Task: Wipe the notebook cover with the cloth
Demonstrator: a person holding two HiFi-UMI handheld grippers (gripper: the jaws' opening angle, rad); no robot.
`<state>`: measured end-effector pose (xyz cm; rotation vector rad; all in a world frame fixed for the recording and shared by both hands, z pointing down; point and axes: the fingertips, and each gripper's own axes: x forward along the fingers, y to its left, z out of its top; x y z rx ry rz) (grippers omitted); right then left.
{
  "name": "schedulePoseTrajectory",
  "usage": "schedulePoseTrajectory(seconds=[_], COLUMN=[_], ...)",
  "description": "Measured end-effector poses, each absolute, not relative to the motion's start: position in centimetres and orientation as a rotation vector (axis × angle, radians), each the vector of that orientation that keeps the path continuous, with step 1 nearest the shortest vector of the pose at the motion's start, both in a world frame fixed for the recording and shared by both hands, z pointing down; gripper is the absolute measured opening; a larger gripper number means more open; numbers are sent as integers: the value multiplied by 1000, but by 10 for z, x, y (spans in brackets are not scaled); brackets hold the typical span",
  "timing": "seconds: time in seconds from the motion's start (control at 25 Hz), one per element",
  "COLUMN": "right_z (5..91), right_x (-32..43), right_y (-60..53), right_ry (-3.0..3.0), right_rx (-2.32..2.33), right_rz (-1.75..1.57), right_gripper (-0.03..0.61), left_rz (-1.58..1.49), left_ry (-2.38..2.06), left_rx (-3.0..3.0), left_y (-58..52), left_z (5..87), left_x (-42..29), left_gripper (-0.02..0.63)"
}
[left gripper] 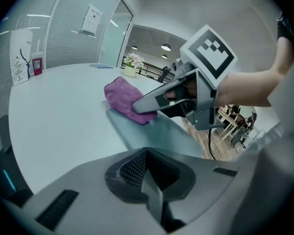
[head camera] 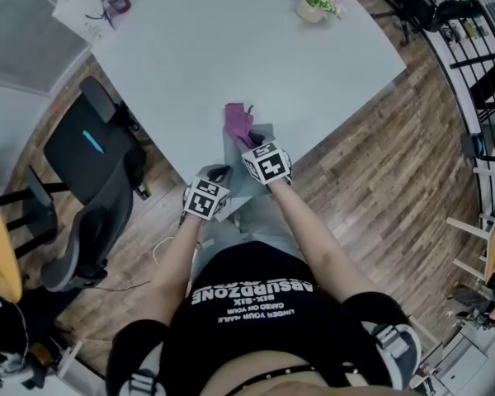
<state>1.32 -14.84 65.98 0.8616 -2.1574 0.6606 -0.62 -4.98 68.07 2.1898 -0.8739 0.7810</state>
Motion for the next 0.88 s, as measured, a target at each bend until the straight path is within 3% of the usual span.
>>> schedulePoseTrajectory(seconds=[0.88], right_z=[657], right_x=[92], right_y=[-160], right_ry=[-2043], right_rx=[1121], right_rz=[693], right_gripper=[97], left_rz=[773], left_ry=[-887], left_rx=[2219], left_y=[-48], left_z=[684], left_x=[-7], left_gripper=[17])
